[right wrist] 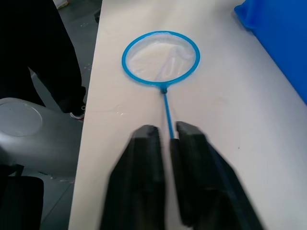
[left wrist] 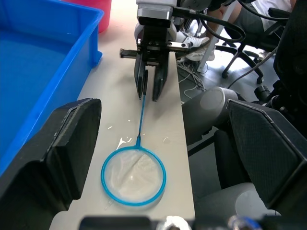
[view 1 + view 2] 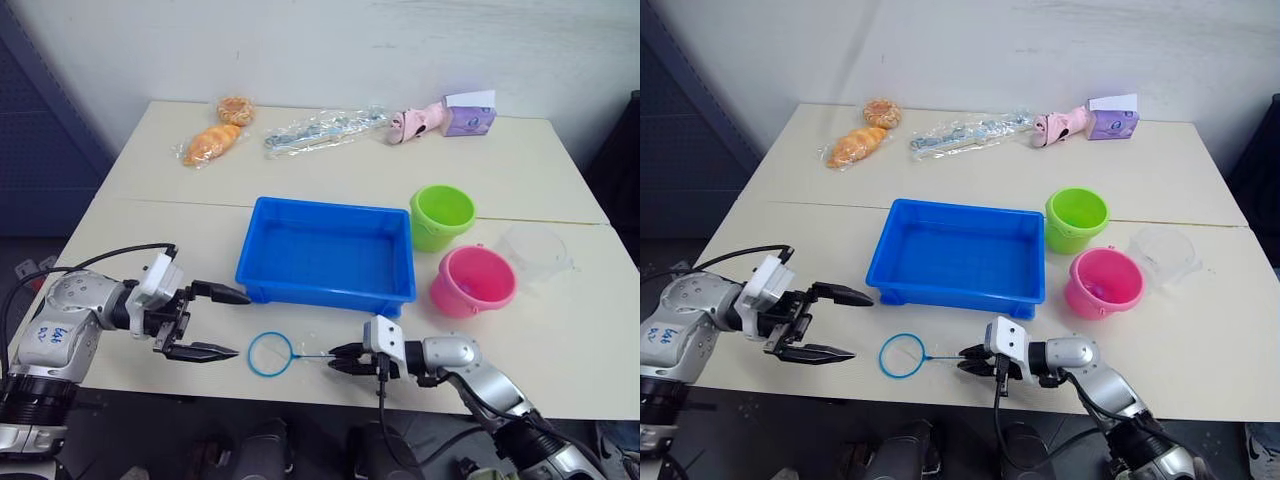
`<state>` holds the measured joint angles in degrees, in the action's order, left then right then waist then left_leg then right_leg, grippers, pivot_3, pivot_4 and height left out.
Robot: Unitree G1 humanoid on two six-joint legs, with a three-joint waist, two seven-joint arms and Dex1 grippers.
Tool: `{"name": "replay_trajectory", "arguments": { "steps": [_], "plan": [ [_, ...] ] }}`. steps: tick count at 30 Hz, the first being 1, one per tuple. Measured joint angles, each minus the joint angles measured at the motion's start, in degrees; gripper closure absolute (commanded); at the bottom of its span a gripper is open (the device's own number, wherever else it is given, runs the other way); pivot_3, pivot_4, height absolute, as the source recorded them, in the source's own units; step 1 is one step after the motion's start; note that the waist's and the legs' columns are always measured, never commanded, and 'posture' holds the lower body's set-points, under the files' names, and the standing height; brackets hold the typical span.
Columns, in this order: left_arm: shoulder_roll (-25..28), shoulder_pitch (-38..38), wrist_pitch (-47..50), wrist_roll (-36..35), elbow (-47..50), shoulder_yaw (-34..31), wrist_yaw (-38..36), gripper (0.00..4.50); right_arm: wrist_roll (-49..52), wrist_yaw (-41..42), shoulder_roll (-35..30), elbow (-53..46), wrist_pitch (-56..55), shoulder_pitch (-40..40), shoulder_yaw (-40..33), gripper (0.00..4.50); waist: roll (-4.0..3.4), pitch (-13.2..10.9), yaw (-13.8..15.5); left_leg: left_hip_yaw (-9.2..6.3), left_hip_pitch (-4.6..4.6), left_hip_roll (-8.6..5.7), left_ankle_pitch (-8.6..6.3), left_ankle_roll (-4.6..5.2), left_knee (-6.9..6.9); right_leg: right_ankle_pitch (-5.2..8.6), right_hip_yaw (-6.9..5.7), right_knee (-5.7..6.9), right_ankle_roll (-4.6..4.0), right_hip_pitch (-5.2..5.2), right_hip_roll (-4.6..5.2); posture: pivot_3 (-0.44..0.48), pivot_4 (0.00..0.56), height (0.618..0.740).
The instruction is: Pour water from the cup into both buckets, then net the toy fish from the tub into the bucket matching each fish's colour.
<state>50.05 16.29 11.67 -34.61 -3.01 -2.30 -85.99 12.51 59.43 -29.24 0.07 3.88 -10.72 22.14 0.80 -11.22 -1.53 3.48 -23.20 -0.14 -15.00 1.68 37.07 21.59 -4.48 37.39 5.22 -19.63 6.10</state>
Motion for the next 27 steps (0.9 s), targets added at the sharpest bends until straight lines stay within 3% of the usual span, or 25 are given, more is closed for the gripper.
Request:
{"name": "replay_trajectory", "arguments": {
  "steps": [4,9,12,13,15,17,21,24,27],
  "plan": [
    [0.3,1.3,-1.1,0.9,-2.1,-0.2,0.0,0.0,0.9,0.3,-3.2,-5.2,0.2,3.9,-2.9,0.05,-0.01,0.0,0.1,0.0,0.0,-0.01,-0.01,-0.01,-0.01,0.0,0.01,-0.03,0.0,-0.01,0.01,0.0,0.15,0.74],
    [0.6,1.4,-2.9,3.1,-5.0,-1.4,0.1,0.0,6.2,0.7,-9.5,-17.5,3.2,13.1,-10.8,0.01,-0.08,0.0,0.1,0.01,-0.01,-0.01,-0.04,0.0,-0.06,0.0,0.01,-0.07,0.0,-0.01,0.04,0.0,0.15,0.74],
    [1.8,0.3,-5.2,5.3,-7.9,-2.8,0.6,0.0,10.4,1.0,-14.7,-25.9,4.5,22.7,-20.3,0.01,-0.13,-0.1,0.3,0.0,0.01,-0.01,-0.08,0.01,-0.11,0.01,-0.04,-0.16,0.0,0.03,0.05,0.0,0.15,0.74],
    [2.7,-0.8,-7.0,6.9,-10.4,-4.5,1.7,0.0,11.9,1.0,-16.6,-29.7,4.9,28.6,-27.1,0.01,-0.11,-0.1,0.4,0.0,0.04,0.0,-0.09,0.02,-0.17,0.01,-0.04,-0.26,0.01,0.06,0.04,0.0,0.15,0.74],
    [2.9,-0.9,-8.7,8.2,-12.6,-5.6,3.1,0.0,13.2,1.2,-16.9,-31.9,4.8,32.8,-31.9,0.01,-0.09,-0.1,0.4,0.01,0.05,0.0,-0.09,0.02,-0.18,0.01,-0.04,-0.29,0.01,0.09,0.04,0.0,0.15,0.74],
    [3.3,-1.7,-13.8,10.8,-18.7,-8.3,5.7,0.0,15.3,3.0,-16.7,-35.1,3.0,40.3,-43.0,0.01,-0.06,0.0,0.3,0.05,0.09,0.01,-0.23,0.27,-0.2,0.0,-0.02,-0.31,0.02,0.1,0.05,0.0,0.15,0.74],
    [4.2,-4.6,-22.3,15.9,-25.7,-10.2,9.9,0.0,15.8,7.1,-14.7,-31.7,-4.6,45.4,-59.3,0.01,0.0,0.0,0.3,0.08,0.1,0.0,-0.3,0.37,-0.27,-0.01,-0.02,-0.4,0.04,0.11,0.06,0.0,0.15,0.74],
    [3.9,-5.2,-25.4,17.0,-27.2,-10.3,11.7,0.0,16.2,9.7,-14.5,-29.2,-7.6,47.3,-65.4,0.01,0.03,0.0,0.4,0.08,0.1,0.0,-0.32,0.37,-0.33,-0.01,-0.01,-0.42,0.04,0.1,0.1,0.0,0.15,0.74],
    [3.3,-5.5,-26.7,17.3,-27.4,-10.3,12.4,0.0,16.2,10.3,-14.5,-27.4,-8.0,47.4,-66.8,0.01,0.02,0.0,0.4,0.08,0.1,-0.01,-0.33,0.35,-0.39,0.0,0.0,-0.45,0.04,0.07,0.12,0.0,0.15,0.74]
  ]
}}
